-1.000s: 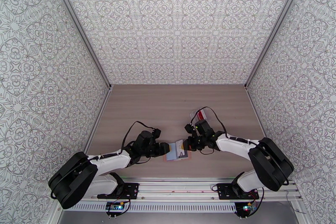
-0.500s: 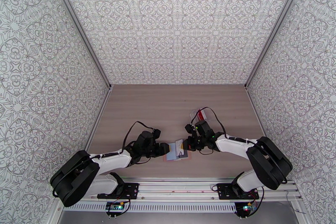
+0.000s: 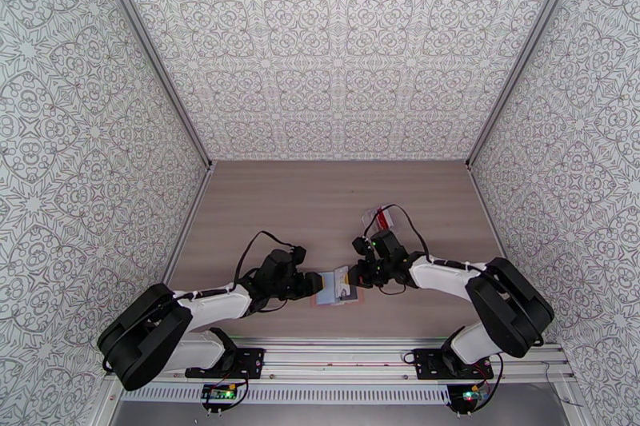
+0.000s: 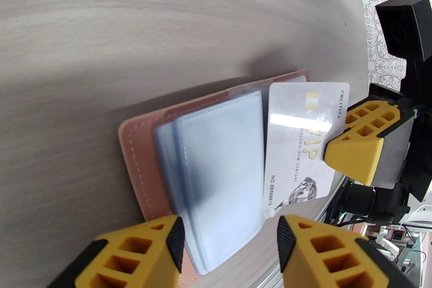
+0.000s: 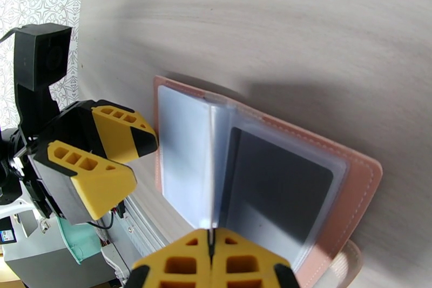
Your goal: Put the credit cards into the card holder
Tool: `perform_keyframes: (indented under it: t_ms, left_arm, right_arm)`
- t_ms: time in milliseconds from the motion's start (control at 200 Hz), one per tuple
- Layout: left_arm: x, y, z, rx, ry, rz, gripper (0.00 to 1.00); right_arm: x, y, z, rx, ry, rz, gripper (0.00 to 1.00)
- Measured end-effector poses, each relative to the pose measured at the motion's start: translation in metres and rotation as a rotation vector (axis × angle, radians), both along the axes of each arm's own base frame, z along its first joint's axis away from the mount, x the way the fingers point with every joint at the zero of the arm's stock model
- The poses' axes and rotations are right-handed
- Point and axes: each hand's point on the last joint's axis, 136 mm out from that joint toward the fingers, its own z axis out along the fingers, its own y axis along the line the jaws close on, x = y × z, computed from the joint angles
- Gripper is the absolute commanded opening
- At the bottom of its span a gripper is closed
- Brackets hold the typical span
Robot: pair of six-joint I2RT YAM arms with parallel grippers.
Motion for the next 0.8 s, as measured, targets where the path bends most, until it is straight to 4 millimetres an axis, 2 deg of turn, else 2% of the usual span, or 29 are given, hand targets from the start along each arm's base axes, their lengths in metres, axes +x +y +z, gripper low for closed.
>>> perform_keyframes:
  t_ms: [800]
  left_arm:
    - [-0.0005, 0.0006, -0.0017, 0.005, 0.005, 0.001, 0.53]
  right_arm:
    - [-0.0019, 0.0029, -0.0046, 0.018, 0.027, -0.003, 0.00]
